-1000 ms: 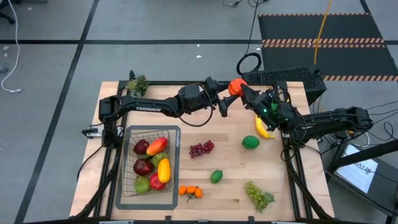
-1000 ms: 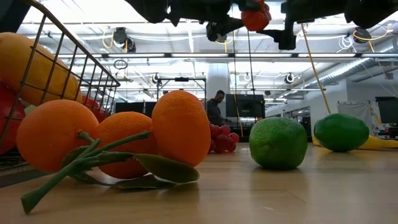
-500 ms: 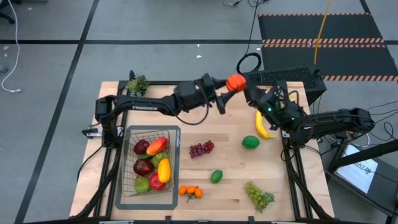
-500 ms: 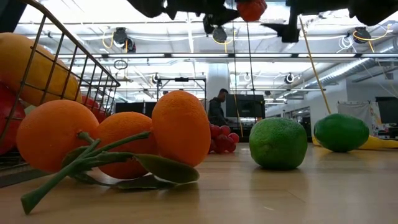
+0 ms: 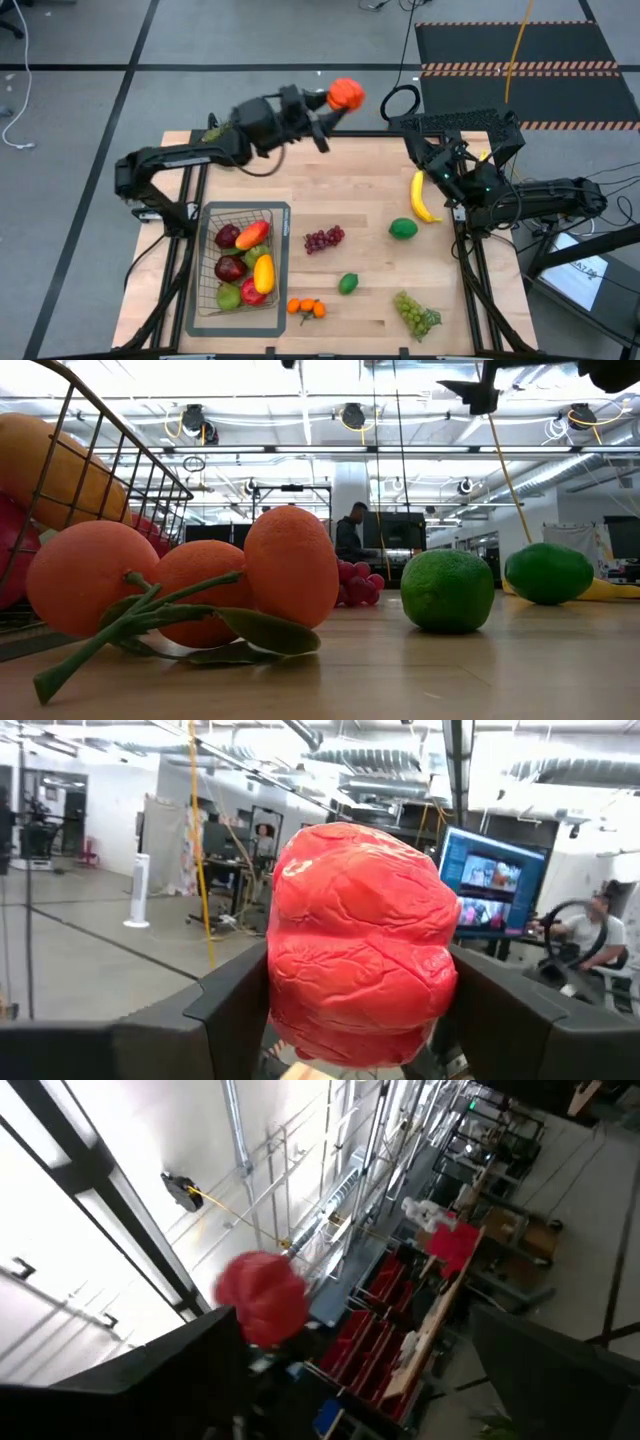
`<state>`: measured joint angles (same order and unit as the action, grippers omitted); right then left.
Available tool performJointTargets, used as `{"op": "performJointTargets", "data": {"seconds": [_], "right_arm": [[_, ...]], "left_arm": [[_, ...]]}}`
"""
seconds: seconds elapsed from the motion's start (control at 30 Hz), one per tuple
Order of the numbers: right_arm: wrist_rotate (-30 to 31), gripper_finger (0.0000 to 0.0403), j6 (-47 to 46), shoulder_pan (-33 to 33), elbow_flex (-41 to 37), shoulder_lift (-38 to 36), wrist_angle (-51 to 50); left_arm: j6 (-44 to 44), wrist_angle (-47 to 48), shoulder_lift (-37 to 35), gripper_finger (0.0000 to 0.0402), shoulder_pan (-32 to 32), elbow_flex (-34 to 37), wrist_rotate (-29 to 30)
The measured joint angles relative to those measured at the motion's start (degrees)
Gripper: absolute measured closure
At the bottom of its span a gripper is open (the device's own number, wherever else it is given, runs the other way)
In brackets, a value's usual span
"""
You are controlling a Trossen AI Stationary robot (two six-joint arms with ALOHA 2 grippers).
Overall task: Build produce basket
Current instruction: Put the orange pumpkin into the wire basket
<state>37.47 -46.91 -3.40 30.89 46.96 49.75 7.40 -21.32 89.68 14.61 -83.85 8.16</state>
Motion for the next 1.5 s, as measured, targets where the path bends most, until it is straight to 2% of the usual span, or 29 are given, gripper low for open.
{"op": "performJointTargets", "data": {"seconds": [0.2,0.53,0.73,0.93,1.07,1.3,1.5], "right_arm": [[0.4,0.0011,1.3,0.0,0.0,0.1,-0.3],[0.4,0.0011,1.4,0.0,0.0,0.1,-0.4],[0.4,0.0011,1.4,0.0,0.0,0.1,-0.4],[0.3,0.0011,1.3,0.0,0.0,0.1,-0.4],[0.1,0.0011,1.2,0.0,0.0,0.1,-0.4],[0.0,0.0011,1.1,0.0,0.0,0.1,-0.3],[0.0,0.0011,1.1,0.0,0.0,0.1,-0.3]], "left_arm": [[0.2,4.8,-7.4,0.0150,0.9,0.0,0.0],[0.3,10.0,-17.2,0.0140,-1.1,0.0,-0.2],[-3.1,12.5,-20.7,0.0148,-2.4,0.0,-0.2],[-6.9,14.9,-21.7,0.0138,-2.7,0.0,-0.1],[-13.8,16.6,-21.7,0.0142,-2.7,0.0,-0.1],[-36.6,20.0,-21.4,0.0142,-2.7,0.0,-0.2],[-43.8,19.9,-21.4,0.0135,-2.7,0.0,-0.2]]}}
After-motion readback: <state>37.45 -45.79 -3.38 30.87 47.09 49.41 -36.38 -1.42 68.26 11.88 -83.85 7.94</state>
